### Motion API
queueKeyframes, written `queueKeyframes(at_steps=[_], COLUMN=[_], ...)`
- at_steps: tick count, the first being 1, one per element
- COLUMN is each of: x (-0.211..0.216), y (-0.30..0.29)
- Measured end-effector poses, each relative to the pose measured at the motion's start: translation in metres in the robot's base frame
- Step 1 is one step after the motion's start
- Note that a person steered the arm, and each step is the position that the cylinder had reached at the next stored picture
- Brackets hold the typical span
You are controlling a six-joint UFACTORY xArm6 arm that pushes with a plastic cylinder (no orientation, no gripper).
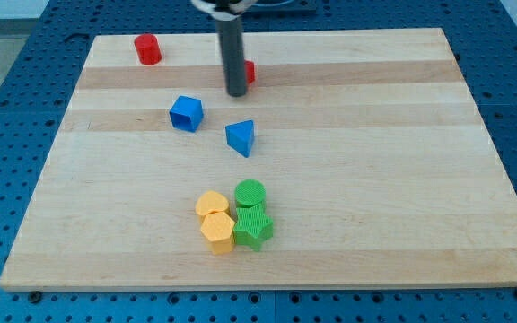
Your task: Push the red star towards the blue cube
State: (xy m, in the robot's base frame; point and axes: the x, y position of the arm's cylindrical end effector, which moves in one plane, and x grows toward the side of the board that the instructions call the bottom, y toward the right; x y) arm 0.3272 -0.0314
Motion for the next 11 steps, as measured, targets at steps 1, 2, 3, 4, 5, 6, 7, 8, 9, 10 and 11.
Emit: queueKeyframes(at_steps=[1, 2, 3, 4, 5, 6, 7, 8, 9, 10, 11], x=[0.000, -0.010, -0.034, -0.048, -0.052, -0.048, -0.048, -0.048, -0.048, -0.048, -0.048], y=[0.028, 0.030, 0.019, -0.007, -0.016, -0.019, -0.020, -0.025, -0.027, -0.030, -0.031])
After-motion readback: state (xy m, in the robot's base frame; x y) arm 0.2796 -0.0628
